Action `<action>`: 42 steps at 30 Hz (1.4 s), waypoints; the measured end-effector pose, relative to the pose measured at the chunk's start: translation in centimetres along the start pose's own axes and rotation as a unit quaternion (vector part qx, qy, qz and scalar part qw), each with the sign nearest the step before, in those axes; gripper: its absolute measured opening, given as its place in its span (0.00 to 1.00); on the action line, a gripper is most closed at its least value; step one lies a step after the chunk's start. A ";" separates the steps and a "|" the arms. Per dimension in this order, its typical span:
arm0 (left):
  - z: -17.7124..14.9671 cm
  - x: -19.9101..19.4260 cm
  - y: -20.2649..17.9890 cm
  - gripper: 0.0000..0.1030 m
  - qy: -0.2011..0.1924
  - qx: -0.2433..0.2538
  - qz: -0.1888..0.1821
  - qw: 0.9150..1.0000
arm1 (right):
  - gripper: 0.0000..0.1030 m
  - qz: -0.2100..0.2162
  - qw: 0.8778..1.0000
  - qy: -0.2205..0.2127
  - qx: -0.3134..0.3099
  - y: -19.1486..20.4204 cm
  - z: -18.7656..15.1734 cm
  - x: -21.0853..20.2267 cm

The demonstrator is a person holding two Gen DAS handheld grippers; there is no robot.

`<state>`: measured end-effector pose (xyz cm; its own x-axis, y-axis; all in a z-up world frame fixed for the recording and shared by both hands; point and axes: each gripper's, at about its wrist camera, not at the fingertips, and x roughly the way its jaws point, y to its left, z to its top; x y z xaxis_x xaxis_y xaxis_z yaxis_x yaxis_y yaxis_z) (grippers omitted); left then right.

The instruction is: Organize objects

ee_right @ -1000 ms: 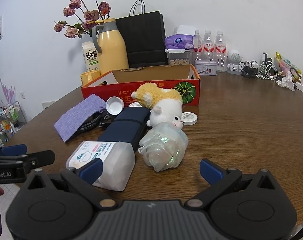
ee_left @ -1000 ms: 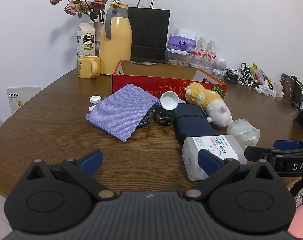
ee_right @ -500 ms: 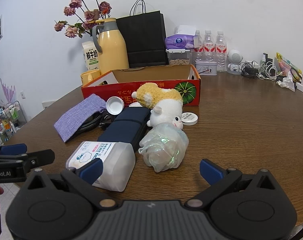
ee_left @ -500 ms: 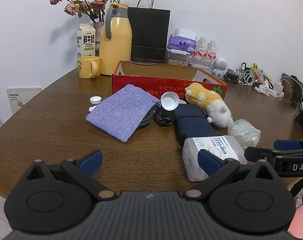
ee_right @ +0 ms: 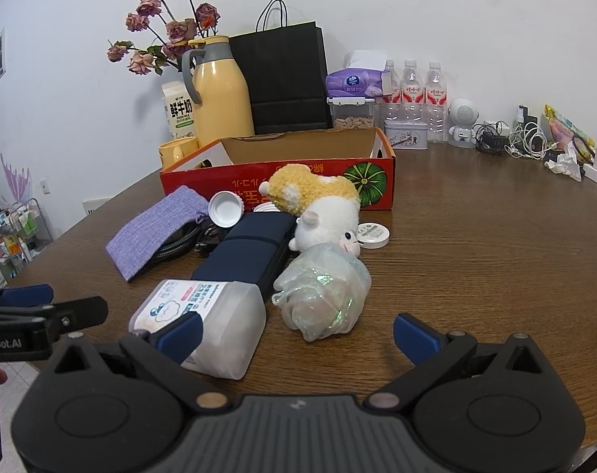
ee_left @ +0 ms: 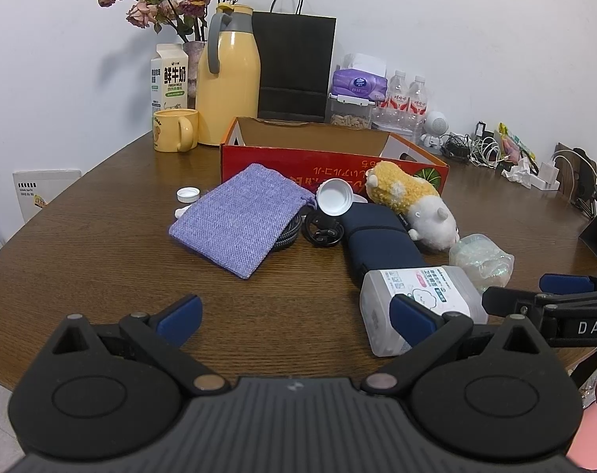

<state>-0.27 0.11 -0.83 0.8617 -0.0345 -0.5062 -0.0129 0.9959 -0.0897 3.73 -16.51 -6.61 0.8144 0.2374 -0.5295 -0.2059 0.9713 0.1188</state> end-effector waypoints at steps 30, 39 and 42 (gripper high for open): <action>2.0 3.7 -8.3 1.00 0.069 0.028 -0.058 0.995 | 1.00 0.013 0.997 -0.033 -0.066 -6.2 1.9 -0.3; 2.1 5.3 -10.0 1.00 0.096 0.024 -0.019 0.995 | 1.00 0.025 0.996 -0.031 -0.077 -8.0 2.6 1.0; 1.9 6.0 -9.7 1.00 0.113 0.010 -0.006 0.994 | 1.00 0.036 0.996 -0.023 -0.074 -8.3 2.4 1.6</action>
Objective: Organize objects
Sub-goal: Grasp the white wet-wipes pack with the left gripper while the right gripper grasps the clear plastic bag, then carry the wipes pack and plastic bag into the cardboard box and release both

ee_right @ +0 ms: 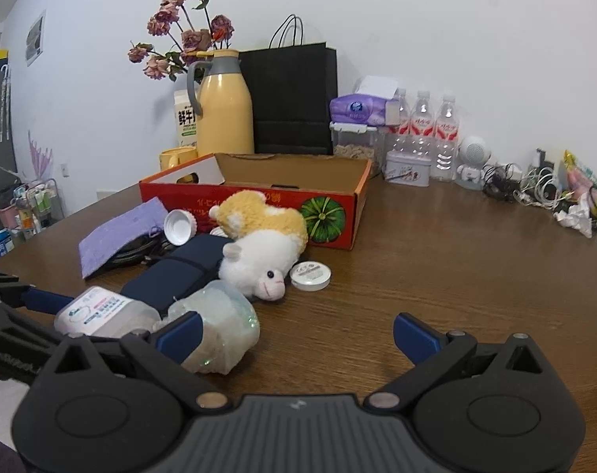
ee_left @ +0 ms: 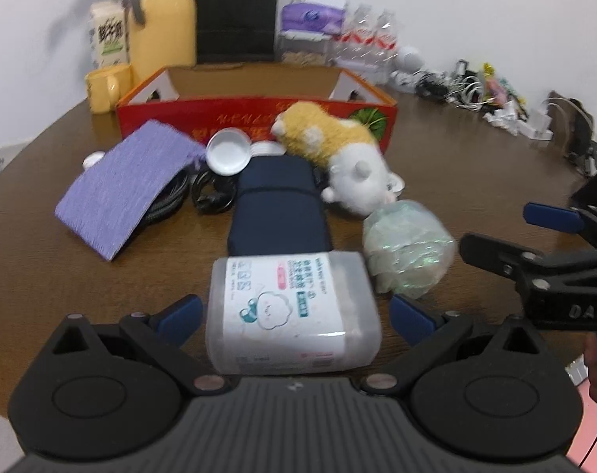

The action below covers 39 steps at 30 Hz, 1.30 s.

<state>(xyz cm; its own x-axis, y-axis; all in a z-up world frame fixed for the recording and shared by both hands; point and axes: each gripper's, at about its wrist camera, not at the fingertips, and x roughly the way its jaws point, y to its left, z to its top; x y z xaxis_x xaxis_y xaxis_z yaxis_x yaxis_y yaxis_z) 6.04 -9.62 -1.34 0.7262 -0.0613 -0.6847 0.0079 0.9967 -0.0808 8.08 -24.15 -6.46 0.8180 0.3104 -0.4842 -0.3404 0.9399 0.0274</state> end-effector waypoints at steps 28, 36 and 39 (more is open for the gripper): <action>-0.6 -0.4 3.8 0.80 -0.035 -0.044 -0.005 0.998 | 1.00 0.028 0.999 0.034 -0.015 4.1 -0.2 2.6; 0.1 -2.0 5.6 0.81 -0.085 -0.038 -0.005 0.996 | 0.92 0.021 0.999 0.028 0.000 4.8 0.4 4.1; 0.6 -2.0 6.2 0.81 -0.092 -0.041 -0.007 0.995 | 0.87 0.026 0.999 0.031 0.007 5.1 0.4 4.6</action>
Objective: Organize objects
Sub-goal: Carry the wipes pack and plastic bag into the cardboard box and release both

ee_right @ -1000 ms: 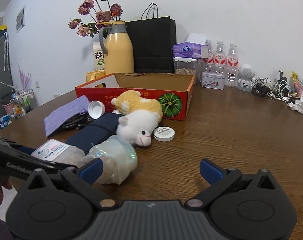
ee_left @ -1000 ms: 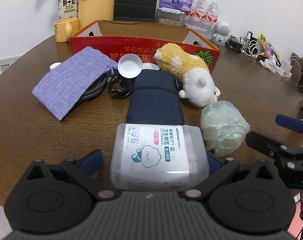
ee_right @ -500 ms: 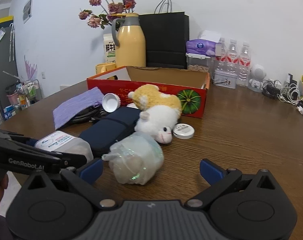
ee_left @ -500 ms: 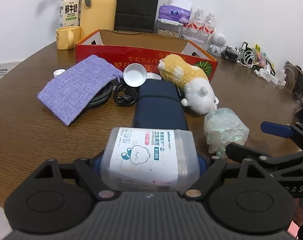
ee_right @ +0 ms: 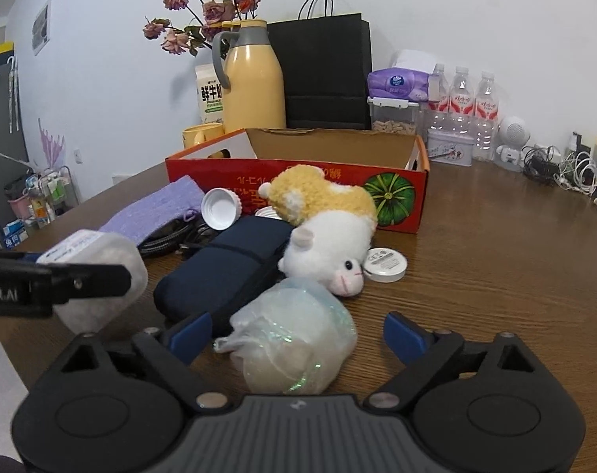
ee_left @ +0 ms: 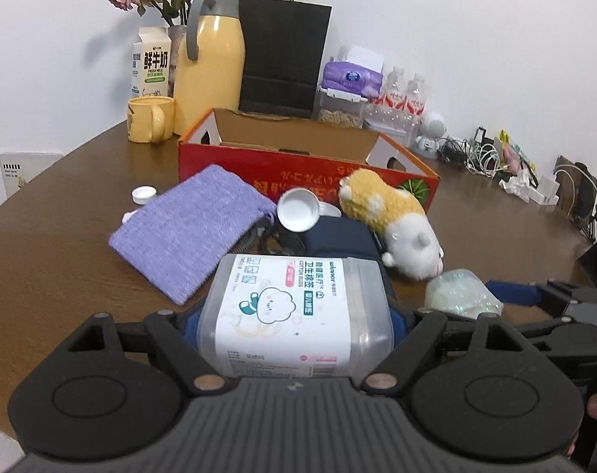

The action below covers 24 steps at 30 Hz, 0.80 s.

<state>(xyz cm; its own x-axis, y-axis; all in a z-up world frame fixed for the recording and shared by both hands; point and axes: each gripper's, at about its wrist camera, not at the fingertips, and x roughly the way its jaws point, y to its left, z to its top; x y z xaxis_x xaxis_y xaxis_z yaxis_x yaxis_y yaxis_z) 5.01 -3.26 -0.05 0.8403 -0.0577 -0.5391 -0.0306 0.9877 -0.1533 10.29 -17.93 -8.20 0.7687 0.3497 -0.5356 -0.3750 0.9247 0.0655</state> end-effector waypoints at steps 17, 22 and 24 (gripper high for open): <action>1.8 0.6 1.5 0.81 -0.023 0.000 -0.021 1.000 | 0.45 0.000 1.000 -0.007 0.003 -0.1 1.5 0.5; 3.5 0.7 1.5 0.81 -0.044 0.005 -0.026 0.999 | 0.43 -0.010 0.999 -0.040 -0.009 -0.2 3.3 0.0; 4.4 0.7 1.4 0.81 -0.057 0.005 -0.027 0.998 | 0.42 -0.013 0.998 -0.054 -0.011 -0.3 4.4 0.0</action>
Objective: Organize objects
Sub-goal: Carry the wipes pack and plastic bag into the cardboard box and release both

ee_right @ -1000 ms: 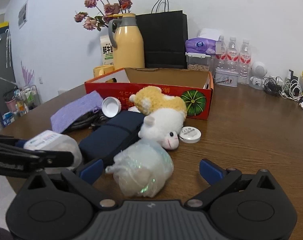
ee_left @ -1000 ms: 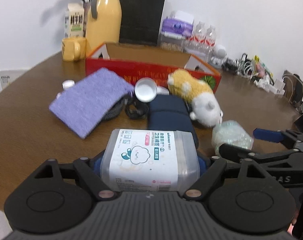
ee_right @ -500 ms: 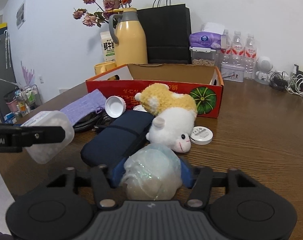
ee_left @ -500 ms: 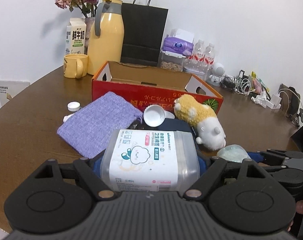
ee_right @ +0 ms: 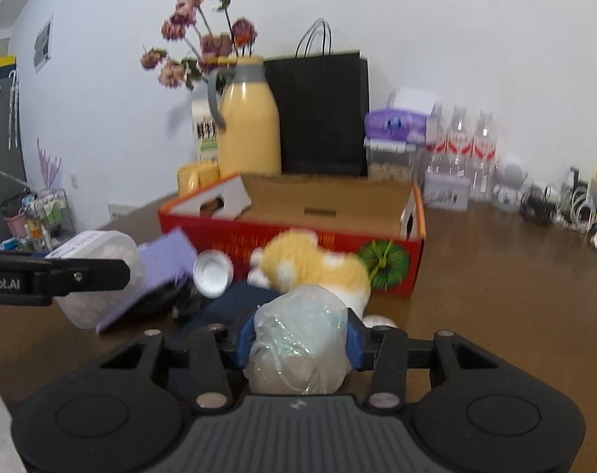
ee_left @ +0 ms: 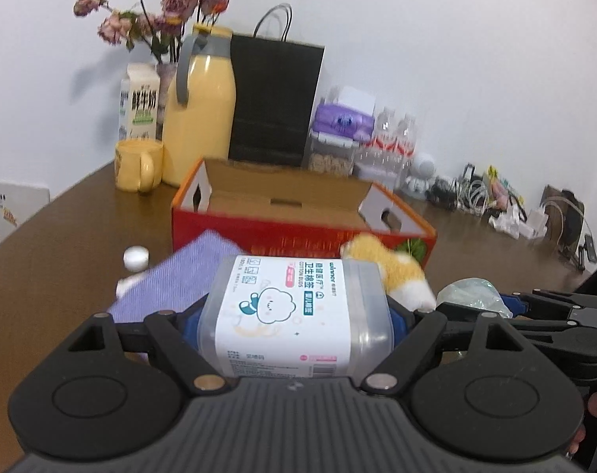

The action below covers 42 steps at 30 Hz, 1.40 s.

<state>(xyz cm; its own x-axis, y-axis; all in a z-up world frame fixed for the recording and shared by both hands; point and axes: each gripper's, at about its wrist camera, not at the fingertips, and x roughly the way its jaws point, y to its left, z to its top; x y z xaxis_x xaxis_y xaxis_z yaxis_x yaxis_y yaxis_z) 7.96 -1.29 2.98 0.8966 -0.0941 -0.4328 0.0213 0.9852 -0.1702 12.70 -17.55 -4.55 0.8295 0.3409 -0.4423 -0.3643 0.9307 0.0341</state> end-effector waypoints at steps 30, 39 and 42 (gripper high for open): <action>11.9 19.2 1.5 0.81 -0.020 -0.062 0.068 0.996 | 0.42 -0.042 0.997 0.005 0.057 -3.9 10.2 18.8; 10.7 20.9 1.5 0.81 0.027 -0.039 0.082 0.996 | 0.43 -0.049 0.996 0.048 0.052 -3.8 9.2 20.1; 10.5 20.9 1.5 0.81 0.030 -0.039 0.084 0.995 | 0.45 -0.049 0.996 0.052 0.048 -3.5 9.1 20.1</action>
<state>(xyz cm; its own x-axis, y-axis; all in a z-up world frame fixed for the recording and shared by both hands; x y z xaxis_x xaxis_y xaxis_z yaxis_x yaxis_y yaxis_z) 31.34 -0.29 2.97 0.8563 0.0597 -0.5130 -0.1626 0.9740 -0.1580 34.46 -12.79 -5.41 0.8092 0.2359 -0.5381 -0.2368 0.9691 0.0688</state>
